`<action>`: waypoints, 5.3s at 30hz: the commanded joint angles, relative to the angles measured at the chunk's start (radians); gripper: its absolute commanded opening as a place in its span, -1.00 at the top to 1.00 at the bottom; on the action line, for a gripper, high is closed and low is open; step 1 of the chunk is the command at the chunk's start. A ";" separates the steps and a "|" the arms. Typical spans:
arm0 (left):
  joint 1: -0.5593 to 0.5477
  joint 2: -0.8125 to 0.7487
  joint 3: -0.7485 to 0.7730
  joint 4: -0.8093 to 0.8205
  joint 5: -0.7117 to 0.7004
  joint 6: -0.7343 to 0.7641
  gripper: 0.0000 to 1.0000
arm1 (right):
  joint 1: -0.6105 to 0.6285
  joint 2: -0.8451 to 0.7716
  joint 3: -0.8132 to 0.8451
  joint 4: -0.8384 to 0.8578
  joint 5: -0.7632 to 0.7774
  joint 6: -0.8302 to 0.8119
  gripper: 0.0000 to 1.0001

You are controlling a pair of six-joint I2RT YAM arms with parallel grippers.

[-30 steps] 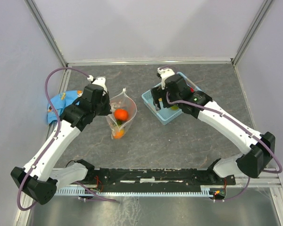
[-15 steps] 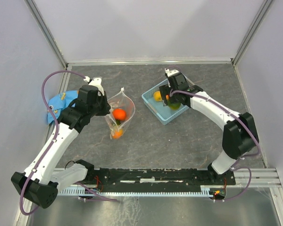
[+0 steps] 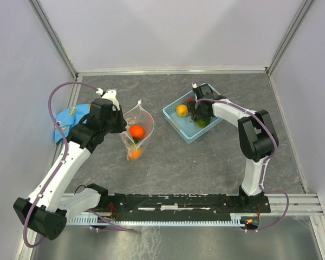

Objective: Place the food in the zip-top bag and seal the zipper
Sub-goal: Pick up the fake fruit from the bin, then place the fake fruit in the zipper food storage bag, then pick up the fake fruit from the bin.

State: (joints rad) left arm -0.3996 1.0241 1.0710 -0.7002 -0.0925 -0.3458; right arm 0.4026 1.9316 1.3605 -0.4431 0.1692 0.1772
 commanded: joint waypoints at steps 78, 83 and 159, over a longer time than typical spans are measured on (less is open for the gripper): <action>0.062 -0.038 -0.034 0.095 0.152 0.046 0.95 | 0.574 -0.440 -0.166 0.820 -0.333 0.195 -0.41; 0.063 -0.036 -0.034 0.097 0.159 0.045 0.95 | 0.580 -0.383 -0.159 0.808 -0.252 0.151 -0.40; 0.071 -0.024 -0.043 0.102 0.172 0.043 0.95 | 0.238 -0.585 -0.136 -0.102 0.320 -0.006 -0.99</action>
State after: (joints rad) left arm -0.3332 1.0069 1.0248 -0.6476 0.0639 -0.3443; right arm 0.6971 1.3331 1.2373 -0.5705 0.4557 0.1848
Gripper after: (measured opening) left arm 0.043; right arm 0.997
